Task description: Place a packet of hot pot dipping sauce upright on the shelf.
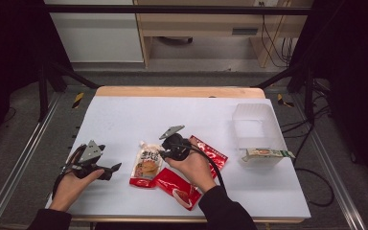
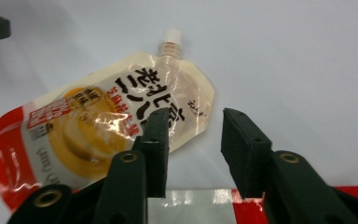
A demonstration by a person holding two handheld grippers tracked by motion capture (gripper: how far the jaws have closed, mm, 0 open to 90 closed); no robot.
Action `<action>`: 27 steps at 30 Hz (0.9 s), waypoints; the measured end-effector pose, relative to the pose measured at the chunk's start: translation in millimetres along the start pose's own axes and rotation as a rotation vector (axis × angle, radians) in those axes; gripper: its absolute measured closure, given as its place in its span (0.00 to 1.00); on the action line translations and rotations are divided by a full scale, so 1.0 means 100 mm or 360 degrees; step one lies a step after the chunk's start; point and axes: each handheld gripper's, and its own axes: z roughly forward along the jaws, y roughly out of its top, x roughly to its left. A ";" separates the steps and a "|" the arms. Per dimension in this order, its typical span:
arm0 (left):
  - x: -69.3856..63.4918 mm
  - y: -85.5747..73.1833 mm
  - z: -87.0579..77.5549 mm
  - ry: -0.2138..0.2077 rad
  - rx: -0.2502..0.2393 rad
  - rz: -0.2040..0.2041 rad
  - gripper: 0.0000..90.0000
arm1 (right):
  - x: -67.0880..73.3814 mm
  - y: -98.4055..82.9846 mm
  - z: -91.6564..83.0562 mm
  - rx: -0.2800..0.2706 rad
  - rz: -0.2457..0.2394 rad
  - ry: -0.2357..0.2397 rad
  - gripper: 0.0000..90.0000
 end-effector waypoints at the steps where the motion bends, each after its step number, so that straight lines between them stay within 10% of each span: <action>1: 0.00 0.00 0.01 0.0004 0.0006 0.0002 0.09 | -0.02 0.01 0.03 0.0006 0.0004 -0.0009 0.74; 27: -0.01 0.00 0.01 -0.0005 0.0022 0.0008 0.10 | -0.11 0.05 0.52 0.0066 0.0126 0.0010 0.72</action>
